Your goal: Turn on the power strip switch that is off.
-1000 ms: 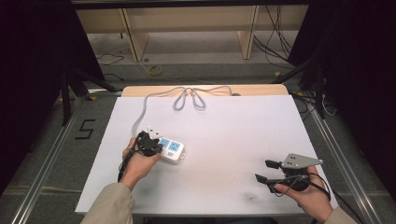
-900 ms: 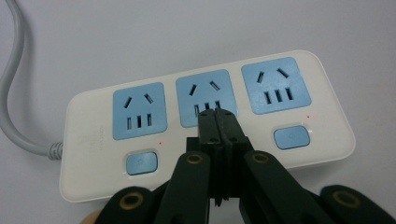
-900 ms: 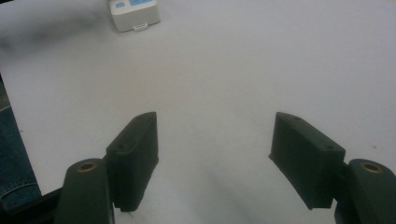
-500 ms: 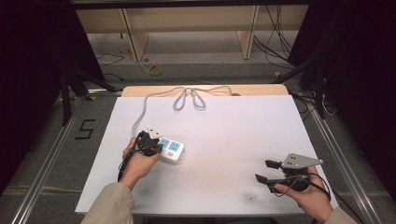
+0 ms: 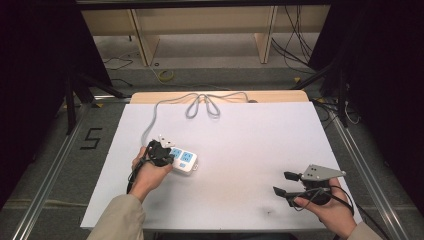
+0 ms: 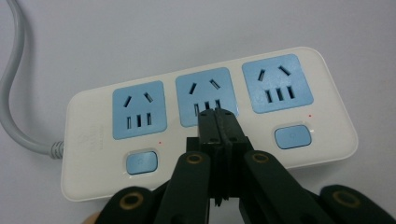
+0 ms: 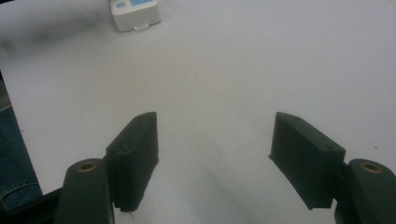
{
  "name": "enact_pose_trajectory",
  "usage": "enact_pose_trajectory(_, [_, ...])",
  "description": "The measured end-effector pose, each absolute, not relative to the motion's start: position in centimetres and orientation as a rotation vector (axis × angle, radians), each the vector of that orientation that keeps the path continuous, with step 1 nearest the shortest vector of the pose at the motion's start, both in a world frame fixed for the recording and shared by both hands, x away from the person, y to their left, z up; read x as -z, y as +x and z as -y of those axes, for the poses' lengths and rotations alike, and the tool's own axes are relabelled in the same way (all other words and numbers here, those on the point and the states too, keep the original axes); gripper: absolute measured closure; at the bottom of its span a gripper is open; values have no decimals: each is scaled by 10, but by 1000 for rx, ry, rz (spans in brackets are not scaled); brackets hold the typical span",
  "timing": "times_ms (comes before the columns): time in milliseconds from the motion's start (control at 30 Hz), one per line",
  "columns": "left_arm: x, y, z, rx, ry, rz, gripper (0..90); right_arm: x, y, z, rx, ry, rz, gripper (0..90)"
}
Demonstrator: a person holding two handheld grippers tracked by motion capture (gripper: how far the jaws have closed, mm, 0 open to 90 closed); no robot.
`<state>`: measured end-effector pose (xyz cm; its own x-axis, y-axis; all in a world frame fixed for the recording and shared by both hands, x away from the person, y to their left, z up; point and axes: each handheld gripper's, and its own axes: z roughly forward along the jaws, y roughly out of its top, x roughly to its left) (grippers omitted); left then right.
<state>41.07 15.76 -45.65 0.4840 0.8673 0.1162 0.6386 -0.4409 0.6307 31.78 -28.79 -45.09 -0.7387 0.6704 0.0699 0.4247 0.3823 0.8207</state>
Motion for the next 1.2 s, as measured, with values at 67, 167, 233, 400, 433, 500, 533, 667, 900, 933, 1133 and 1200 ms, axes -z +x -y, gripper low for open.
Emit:
enact_pose_trajectory(67, [456,411,-158,-581,2218,-1245,900,451,318,288,-1287,965,-2369,323])
enact_pose_trajectory(167, [456,411,-158,-583,2217,-1248,900,451,318,288,-1287,965,-2369,324])
enact_pose_trajectory(233, [457,411,-157,-587,2216,-1248,900,451,318,288,-1287,963,-2368,324])
enact_pose_trajectory(400, [457,411,-157,-591,2220,-1249,900,451,318,288,-1290,966,-2364,324])
enact_pose_trajectory(433, [457,411,-157,-591,2220,-1250,900,451,318,288,-1290,965,-2364,323])
enact_pose_trajectory(500, [457,411,-157,-589,2218,-1251,900,451,317,288,-1291,964,-2365,324])
enact_pose_trajectory(533, [457,411,-157,-589,2219,-1252,900,451,317,288,-1291,964,-2366,324])
enact_pose_trajectory(667, [457,411,-156,-599,2226,-1250,900,451,317,288,-1291,965,-2365,324])
enact_pose_trajectory(900, [457,411,-156,-599,2225,-1252,900,450,317,288,-1291,964,-2365,324])
enact_pose_trajectory(933, [457,411,-155,-601,2225,-1251,900,450,317,288,-1292,964,-2365,324])
enact_pose_trajectory(1133, [458,410,-155,-603,2224,-1249,900,451,317,288,-1291,964,-2367,324])
enact_pose_trajectory(1200, [458,410,-155,-606,2226,-1246,900,451,317,288,-1292,965,-2366,324])
